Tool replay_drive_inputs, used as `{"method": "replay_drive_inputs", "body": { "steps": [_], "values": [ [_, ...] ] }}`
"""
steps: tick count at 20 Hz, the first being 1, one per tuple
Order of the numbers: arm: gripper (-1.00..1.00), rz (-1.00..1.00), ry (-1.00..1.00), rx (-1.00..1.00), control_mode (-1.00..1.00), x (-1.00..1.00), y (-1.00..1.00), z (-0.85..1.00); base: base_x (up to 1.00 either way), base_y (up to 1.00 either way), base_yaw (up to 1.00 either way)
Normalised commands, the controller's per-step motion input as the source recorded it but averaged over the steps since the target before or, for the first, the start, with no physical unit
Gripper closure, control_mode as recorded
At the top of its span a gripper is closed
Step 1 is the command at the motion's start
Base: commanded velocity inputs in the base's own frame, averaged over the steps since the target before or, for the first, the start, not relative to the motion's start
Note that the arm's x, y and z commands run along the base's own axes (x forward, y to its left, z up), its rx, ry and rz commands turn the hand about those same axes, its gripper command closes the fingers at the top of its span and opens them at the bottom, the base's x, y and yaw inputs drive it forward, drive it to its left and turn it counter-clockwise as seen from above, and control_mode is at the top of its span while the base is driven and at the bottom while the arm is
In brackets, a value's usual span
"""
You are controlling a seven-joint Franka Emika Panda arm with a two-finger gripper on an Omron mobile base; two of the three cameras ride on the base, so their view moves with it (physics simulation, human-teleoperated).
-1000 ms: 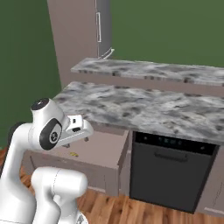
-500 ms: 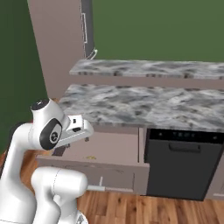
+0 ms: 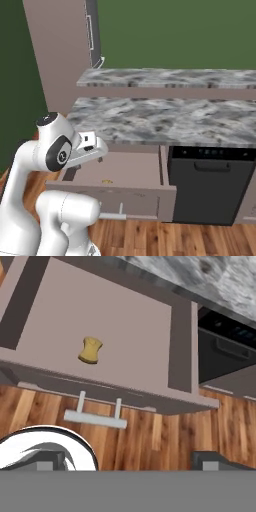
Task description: Restock the sink supplies by placing the sponge and soap dispenser on the counter and next to the sink. Make sure the soap dispenser is upright.
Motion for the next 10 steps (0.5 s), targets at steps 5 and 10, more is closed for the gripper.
{"method": "replay_drive_inputs", "body": {
  "steps": [5,10],
  "values": [
    [-1.0,-0.06,0.03,0.09,-1.0,0.1,0.2,0.0,0.06,0.05,-0.01],
    [-1.0,-0.21,0.12,0.21,-1.0,0.08,0.57,-0.14,0.0,0.0,0.0]
  ]
}}
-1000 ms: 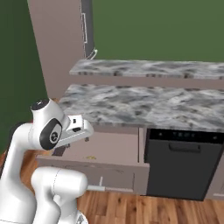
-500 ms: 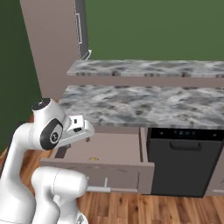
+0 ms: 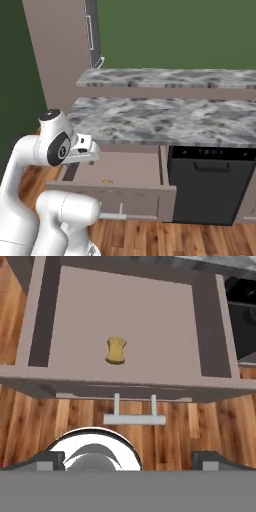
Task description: Restock the sink supplies by placing the sponge and soap dispenser on the counter and next to the sink. Make sure the soap dispenser is upright.
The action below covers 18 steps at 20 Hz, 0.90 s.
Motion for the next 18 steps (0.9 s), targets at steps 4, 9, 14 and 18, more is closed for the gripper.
{"method": "replay_drive_inputs", "body": {
  "steps": [4,9,14,18],
  "values": [
    [-1.0,-0.29,0.1,0.08,-1.0,0.05,0.73,-0.59,0.0,0.0,0.0],
    [-1.0,-0.15,0.06,0.06,-1.0,0.46,0.17,-0.64,0.0,0.0,0.0],
    [-1.0,-0.03,0.0,0.14,-1.0,0.57,0.0,-0.44,0.0,0.0,0.0],
    [-1.0,0.0,0.02,0.08,-1.0,0.56,0.0,-0.44,0.0,0.0,0.0]
  ]
}}
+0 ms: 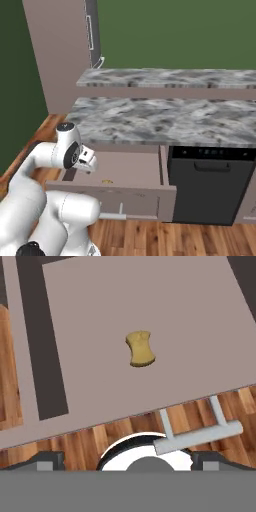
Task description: Restock the sink supplies by placing the sponge and soap dispenser on the counter and next to the sink. Make sure the soap dispenser is upright.
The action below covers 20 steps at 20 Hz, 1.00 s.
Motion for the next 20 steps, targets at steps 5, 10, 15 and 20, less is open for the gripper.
{"method": "replay_drive_inputs", "body": {
  "steps": [5,10,15,20],
  "values": [
    [-1.0,0.0,0.07,0.05,-1.0,0.57,-0.02,-0.39,0.0,0.0,0.0],
    [-1.0,0.0,0.1,0.02,-1.0,0.26,-0.2,-0.72,0.0,0.0,0.0],
    [-1.0,0.0,0.07,0.0,-1.0,0.13,-0.11,-0.57,0.0,0.0,0.0],
    [-1.0,0.0,0.02,0.05,-1.0,0.05,-0.16,-0.36,0.0,0.0,0.0]
  ]
}}
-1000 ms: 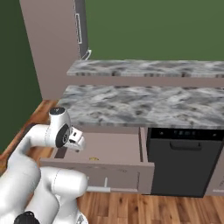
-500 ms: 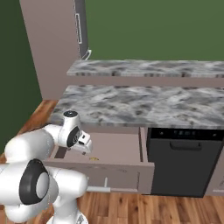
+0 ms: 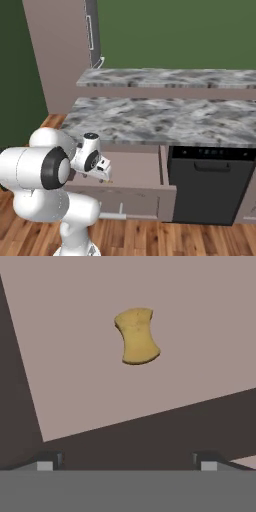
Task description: Restock the sink supplies by placing the sponge and soap dispenser on the counter and next to the sink. Make sure the soap dispenser is upright.
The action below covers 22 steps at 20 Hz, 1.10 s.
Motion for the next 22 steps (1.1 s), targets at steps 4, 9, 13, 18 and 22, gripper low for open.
{"method": "replay_drive_inputs", "body": {
  "steps": [4,9,13,18,22],
  "values": [
    [-1.0,0.0,0.02,0.03,-1.0,0.31,-0.09,-0.18,0.0,0.0,0.0],
    [-1.0,0.0,0.03,0.0,-1.0,0.36,0.0,-0.03,0.0,0.0,0.0],
    [-1.0,-0.04,0.06,0.0,-1.0,0.26,0.0,0.18,0.0,0.0,0.0],
    [-1.0,0.0,0.05,0.0,-1.0,0.52,0.0,0.0,0.0,0.0,0.0],
    [-1.0,0.0,0.0,0.0,-1.0,0.44,0.0,-0.17,0.0,0.0,0.0]
  ]
}}
